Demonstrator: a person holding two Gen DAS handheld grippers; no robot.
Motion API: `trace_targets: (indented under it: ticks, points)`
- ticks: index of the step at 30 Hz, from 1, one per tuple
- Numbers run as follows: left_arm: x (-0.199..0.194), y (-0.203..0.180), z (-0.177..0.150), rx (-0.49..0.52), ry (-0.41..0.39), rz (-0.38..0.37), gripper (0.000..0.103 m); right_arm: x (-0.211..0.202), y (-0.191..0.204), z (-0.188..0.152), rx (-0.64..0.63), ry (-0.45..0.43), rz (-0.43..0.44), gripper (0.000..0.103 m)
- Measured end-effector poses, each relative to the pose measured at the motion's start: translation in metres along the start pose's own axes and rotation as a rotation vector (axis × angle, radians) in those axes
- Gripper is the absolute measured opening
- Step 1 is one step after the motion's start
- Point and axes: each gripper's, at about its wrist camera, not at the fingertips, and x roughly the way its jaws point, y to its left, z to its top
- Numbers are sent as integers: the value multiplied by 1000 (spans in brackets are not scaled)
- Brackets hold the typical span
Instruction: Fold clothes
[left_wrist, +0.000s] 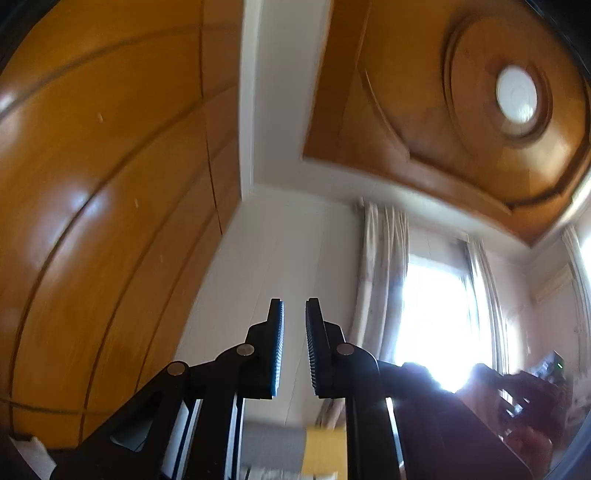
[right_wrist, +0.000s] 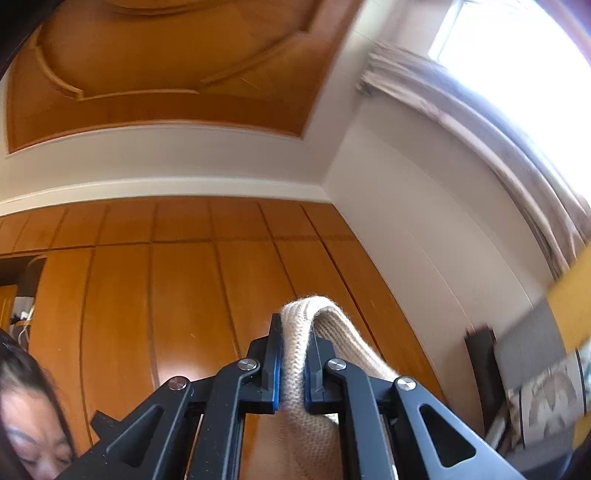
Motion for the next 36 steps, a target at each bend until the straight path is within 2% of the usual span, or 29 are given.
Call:
trace_targets:
  ticks: [2,3,6,7,11,13,15,17,19,24,25,27,28,29,32,35,36]
  points:
    - [20,3,-33,28,149,-21,13,4,-28,-21,59,58,-57,6]
    - [32,7,-62,34,244,-29,13,7,-43,-32,88,90,-91,6]
    - [65,17,-157,58,542,-32,14,7,-89,-62,122,149,-218,6]
    - [74,23,-197,61,658,-44,15,3,-101,-69,127,159,-256,6]
    - [89,46,-335,22,992,-34,15,-7,-158,-93,112,197,-402,3]
    - [86,60,-395,-30,1147,-18,15,-12,-183,-100,91,220,-483,3]
    - [77,63,-437,-43,1259,-32,15,-14,-210,-115,44,285,-648,5]
    - [67,60,-471,-12,1341,-51,15,-21,-236,-138,22,423,-795,8]
    - [60,55,-483,42,1383,-71,15,-37,-251,-167,14,527,-871,26]
    - [43,38,-495,100,1489,-156,15,-90,-274,-242,-85,848,-1085,26]
    - [28,30,-493,115,1485,-171,19,-104,-278,-257,-111,918,-1130,26]
    - [15,20,-486,165,1465,-214,35,-135,-279,-281,-130,1019,-1178,26]
    - [10,16,-483,191,1454,-235,42,-154,-282,-289,-132,1052,-1194,26]
    - [6,11,-481,221,1449,-251,43,-167,-281,-295,-133,1083,-1218,26]
    - [0,6,-480,214,1454,-294,45,-204,-276,-307,-111,1145,-1270,26]
    - [1,2,-484,236,1432,-280,54,-228,-277,-319,-61,1189,-1272,30]
    - [2,0,-488,247,1428,-269,54,-228,-275,-322,-99,1196,-1263,30]
